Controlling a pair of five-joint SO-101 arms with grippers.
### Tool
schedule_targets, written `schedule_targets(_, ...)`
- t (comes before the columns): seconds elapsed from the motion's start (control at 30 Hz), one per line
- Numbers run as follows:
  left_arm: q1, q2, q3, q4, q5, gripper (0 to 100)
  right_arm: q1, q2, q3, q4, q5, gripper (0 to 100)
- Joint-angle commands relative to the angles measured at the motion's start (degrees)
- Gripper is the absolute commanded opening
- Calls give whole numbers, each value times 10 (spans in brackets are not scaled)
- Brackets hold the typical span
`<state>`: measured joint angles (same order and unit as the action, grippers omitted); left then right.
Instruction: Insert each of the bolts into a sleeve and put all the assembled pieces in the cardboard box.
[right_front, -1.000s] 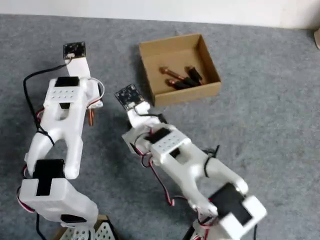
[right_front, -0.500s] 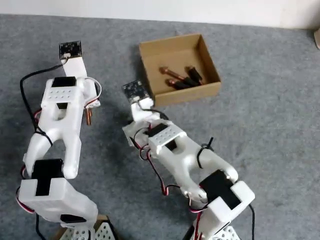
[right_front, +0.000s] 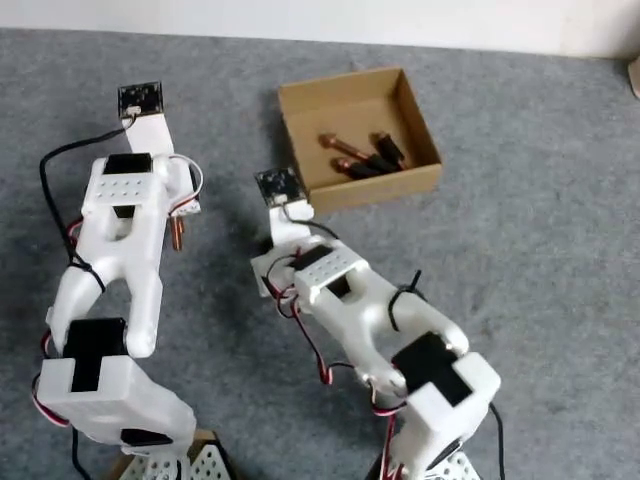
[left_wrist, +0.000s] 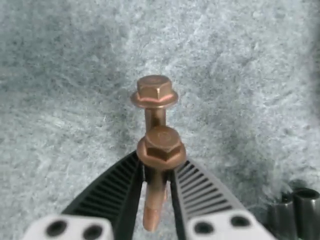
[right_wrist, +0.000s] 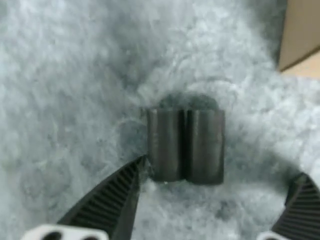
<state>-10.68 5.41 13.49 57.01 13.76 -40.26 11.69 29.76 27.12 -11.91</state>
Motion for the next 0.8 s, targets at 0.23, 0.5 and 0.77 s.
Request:
schedule_targets(0.23,-2,-34,-8,-11,9,5,1,63,-104,66,-5,24)
schedule_targets(0.5,-2,-34,-7,-11,9,5,-1,60,-107,78,-1,5)
schedule_targets(0.77,-2,-34,-9,-11,8,5,-12,-64,-58,91,7,5)
